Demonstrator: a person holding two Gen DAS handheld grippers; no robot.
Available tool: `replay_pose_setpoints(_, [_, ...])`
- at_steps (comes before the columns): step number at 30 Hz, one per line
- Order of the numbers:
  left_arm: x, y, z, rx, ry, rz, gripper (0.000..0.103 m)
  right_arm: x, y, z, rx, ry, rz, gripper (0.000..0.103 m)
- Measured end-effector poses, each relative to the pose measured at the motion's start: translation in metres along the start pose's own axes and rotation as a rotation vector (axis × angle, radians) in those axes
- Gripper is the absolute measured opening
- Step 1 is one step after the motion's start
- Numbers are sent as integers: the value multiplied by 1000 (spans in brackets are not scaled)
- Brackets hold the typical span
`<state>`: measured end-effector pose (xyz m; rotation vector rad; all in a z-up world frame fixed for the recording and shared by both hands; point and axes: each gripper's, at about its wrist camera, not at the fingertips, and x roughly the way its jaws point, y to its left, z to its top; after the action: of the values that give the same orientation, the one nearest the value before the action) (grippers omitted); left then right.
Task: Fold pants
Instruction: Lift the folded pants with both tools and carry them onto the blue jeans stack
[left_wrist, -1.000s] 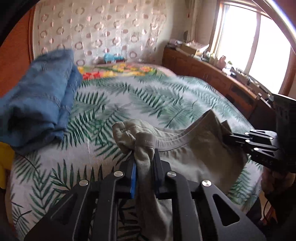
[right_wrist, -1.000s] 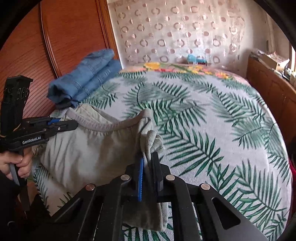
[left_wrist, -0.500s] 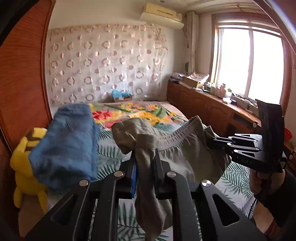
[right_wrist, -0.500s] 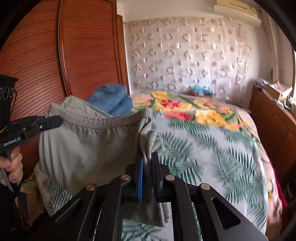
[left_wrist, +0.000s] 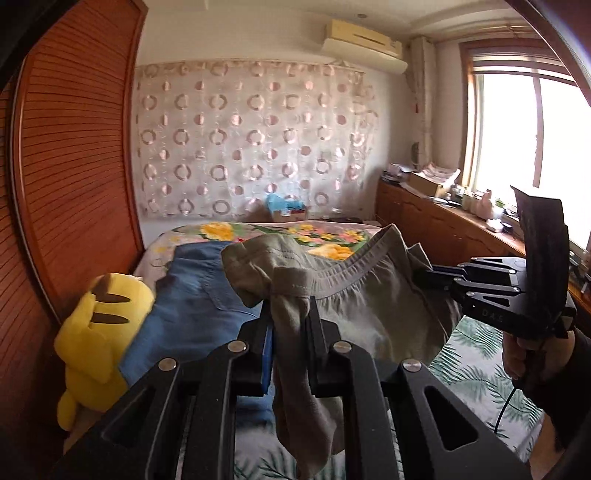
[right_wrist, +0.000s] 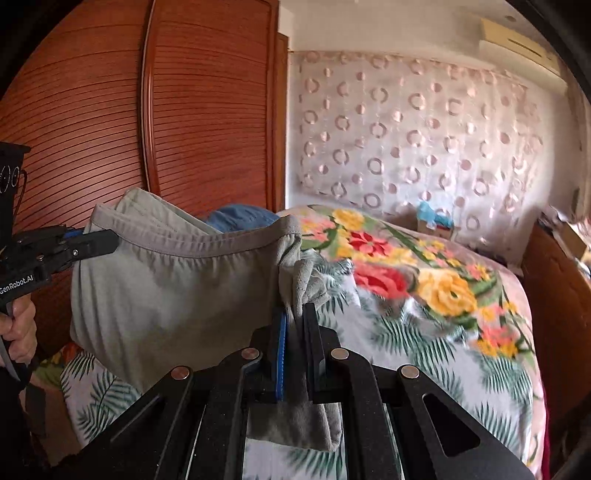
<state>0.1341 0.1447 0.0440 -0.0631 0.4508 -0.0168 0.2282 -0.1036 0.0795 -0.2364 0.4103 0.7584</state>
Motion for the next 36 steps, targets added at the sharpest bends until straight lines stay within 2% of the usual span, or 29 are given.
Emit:
replay_pose_setpoints(8, [22,34,6,-35,-22,84,15,64,-17,36,-74,0,37,8])
replay_pose_setpoints(15, [37,62,-6,-96,-16,135,15,126,-22,64,-123,9,77,8])
replay_pose_setpoints(23, [39,70,-16,-150,-24,172,15,180,-12,86,-212,20,92,8])
replay_pose_setpoints(30, [32,72,-29,-202,-39,199,15,202,1,92,-261,32,137,8])
replay_pose_setpoints(36, [34,75,-40,-219,-20,222,16,207,-1,92,-246,43,155,8])
